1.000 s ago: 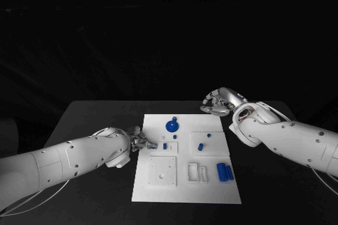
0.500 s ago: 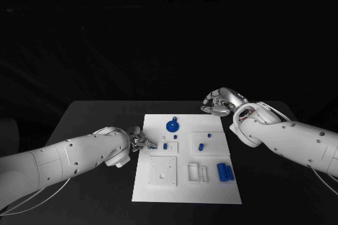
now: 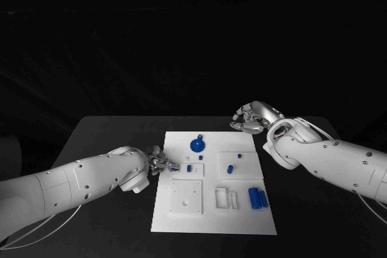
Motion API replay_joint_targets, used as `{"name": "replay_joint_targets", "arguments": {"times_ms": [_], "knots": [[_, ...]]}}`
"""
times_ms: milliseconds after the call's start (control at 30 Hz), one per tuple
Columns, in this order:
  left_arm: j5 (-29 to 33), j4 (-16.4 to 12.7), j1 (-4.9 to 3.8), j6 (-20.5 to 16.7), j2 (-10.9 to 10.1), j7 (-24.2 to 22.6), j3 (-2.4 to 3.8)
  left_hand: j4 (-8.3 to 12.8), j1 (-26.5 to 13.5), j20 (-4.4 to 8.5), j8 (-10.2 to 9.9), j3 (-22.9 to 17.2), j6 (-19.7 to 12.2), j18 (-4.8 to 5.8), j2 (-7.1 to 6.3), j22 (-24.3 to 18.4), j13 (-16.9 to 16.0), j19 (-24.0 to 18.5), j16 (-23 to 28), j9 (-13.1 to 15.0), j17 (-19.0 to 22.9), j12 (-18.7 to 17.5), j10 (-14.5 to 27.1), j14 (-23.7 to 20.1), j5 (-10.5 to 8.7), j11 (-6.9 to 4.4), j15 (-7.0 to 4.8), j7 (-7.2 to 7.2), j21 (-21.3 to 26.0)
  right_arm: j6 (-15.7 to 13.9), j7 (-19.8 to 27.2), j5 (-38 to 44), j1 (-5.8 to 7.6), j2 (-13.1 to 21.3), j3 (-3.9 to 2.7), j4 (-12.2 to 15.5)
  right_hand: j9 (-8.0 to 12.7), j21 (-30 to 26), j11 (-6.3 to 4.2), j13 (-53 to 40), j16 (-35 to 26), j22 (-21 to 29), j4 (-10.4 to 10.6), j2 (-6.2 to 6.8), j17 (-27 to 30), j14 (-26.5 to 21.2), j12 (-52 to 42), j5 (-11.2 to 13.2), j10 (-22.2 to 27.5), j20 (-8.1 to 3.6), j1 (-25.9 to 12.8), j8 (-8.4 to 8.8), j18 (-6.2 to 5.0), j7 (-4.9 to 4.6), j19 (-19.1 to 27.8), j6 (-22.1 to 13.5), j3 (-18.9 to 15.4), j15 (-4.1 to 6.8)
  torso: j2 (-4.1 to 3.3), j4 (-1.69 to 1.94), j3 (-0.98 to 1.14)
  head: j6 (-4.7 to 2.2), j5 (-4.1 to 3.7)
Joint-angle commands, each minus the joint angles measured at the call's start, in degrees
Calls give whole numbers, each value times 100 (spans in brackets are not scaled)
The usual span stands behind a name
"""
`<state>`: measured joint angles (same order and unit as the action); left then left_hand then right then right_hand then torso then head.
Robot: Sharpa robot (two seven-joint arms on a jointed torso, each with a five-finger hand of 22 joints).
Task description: Assemble the parts on the task board
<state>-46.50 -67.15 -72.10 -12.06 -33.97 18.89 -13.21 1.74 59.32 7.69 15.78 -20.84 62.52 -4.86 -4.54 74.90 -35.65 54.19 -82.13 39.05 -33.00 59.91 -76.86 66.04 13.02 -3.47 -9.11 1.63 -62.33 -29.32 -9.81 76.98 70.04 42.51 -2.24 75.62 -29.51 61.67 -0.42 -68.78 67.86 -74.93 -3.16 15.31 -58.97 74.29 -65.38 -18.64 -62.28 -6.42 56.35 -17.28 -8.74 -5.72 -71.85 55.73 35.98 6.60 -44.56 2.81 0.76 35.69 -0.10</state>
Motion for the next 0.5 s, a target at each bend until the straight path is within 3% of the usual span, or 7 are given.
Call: {"name": "replay_joint_targets", "arguments": {"times_ms": [33,500], "knots": [[242,-48,65,-80,12,-1,-38,1031,266,652,61,-1101,-48,83,324,83,18,39,-24,-395,11,29,-51,69,17,-17,-62,117,-18,21,53,12,-3,2,-2,7,-6,-32,11,8,-28,-44,24,20,-5,57,21,-33,47,-52,-56,35,-625,-40,3,-2,1,-3,1,5,0,-5,-2],[500,-183,52,-211,-104,-142,13,1224,27,684,234,-1301,92,81,260,85,88,108,-32,-105,42,31,-103,128,189,-95,-131,39,-42,17,54,12,-3,6,-2,8,-7,-34,12,9,-29,-45,24,15,-6,57,21,-35,48,-53,-52,36,-625,-41,3,-4,5,-4,4,8,1,-35,20]]}}
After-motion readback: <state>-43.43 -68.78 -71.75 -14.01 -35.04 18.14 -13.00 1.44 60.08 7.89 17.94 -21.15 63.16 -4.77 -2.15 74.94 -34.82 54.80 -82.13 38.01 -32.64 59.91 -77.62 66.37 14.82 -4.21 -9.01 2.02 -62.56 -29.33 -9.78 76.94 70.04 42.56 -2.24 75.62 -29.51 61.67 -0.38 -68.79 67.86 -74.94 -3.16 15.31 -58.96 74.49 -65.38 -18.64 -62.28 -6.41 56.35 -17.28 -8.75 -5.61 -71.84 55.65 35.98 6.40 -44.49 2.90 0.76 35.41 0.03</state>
